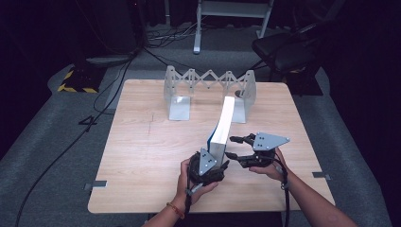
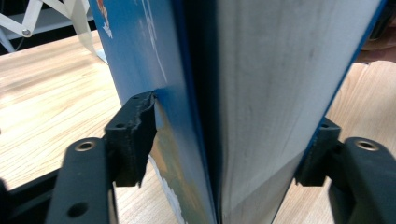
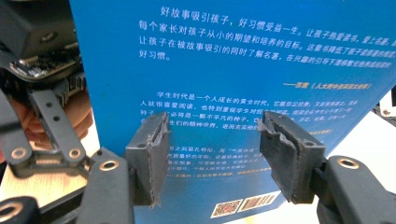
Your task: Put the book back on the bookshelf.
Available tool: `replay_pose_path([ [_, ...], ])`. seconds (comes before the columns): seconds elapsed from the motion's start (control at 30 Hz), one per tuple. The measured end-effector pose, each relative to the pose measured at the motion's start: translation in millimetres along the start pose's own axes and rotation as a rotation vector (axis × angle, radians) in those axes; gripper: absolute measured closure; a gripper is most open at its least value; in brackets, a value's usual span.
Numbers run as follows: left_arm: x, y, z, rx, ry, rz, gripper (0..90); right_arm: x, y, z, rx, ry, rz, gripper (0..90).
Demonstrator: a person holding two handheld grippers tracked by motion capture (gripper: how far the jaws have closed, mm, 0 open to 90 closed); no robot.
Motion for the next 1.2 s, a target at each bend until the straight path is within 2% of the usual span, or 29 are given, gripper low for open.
replay_pose_path([
  [0.17, -4.0, -4.5, -1.5, -0.009, 0.002, -0.015, 44.5, 3.8, 0.8, -5.4, -0.013, 0.011, -0.001, 40.4],
  [0.27, -11.0, -9.6, -3.4, -0.015, -0.005, -0.018, 50.5, 10.6, -1.5, -14.0, -0.033, 0.024, -0.006, 38.9],
  [0.33, -13.5, -11.2, -3.9, -0.017, -0.006, -0.017, 51.6, 12.8, -2.6, -16.9, -0.04, 0.027, -0.007, 38.4],
  [0.4, -16.6, -12.9, -4.2, -0.023, 0.001, -0.013, 54.1, 21.7, -6.1, -29.4, -0.078, 0.038, -0.021, 37.2],
  [0.47, -19.5, -14.4, -4.7, -0.026, -0.007, -0.022, 56.0, 25.0, -7.3, -33.6, -0.089, 0.044, -0.027, 36.7],
  [0.5, -21.0, -15.1, -4.9, -0.032, -0.005, -0.023, 56.0, 35.8, -11.7, -49.0, -0.143, 0.049, -0.054, 35.7],
  [0.6, -24.5, -16.6, -5.1, -0.037, -0.005, -0.042, 57.2, 51.0, -21.0, -69.2, -0.199, 0.074, -0.087, 35.5],
  [0.67, -25.9, -17.5, -5.4, -0.042, -0.008, -0.067, 57.7, 58.5, -30.5, -85.9, -0.25, 0.107, -0.092, 36.6],
  [0.73, -26.4, -18.3, -5.8, -0.039, -0.021, -0.109, 58.5, 63.4, -41.7, -102.9, -0.303, 0.114, -0.091, 36.4],
  [0.8, -25.8, -18.7, -5.9, -0.044, -0.026, -0.152, 59.1, 70.8, -55.0, -122.0, -0.359, 0.121, -0.123, 35.6],
  [0.83, -25.3, -19.1, -6.0, -0.046, -0.023, -0.17, 59.3, 73.9, -60.5, -129.6, -0.371, 0.135, -0.135, 35.5],
  [0.97, -21.3, -19.4, -5.6, -0.052, -0.001, -0.216, 59.5, 88.6, -76.9, -151.0, -0.389, 0.189, -0.191, 35.4],
  [1.03, -19.4, -19.8, -5.4, -0.056, 0.011, -0.227, 59.5, 95.0, -80.3, -153.7, -0.38, 0.212, -0.209, 35.5],
  [1.1, -15.2, -20.8, -5.8, -0.058, 0.014, -0.254, 59.5, 95.9, -80.5, -154.4, -0.383, 0.212, -0.211, 35.5],
  [1.2, -6.0, -22.4, -6.7, -0.062, 0.025, -0.318, 59.4, 95.9, -78.1, -157.0, -0.392, 0.213, -0.205, 35.2],
])
Point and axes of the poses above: each handheld gripper's, and its own axes: y roughly forward along the jaws, z roughly out of its top, x roughly to its right, the point moved 9 cm from there along y, roughly forward along the jaws, and after that the axes turned 4 degrees about -z, right-handed, at the moved point
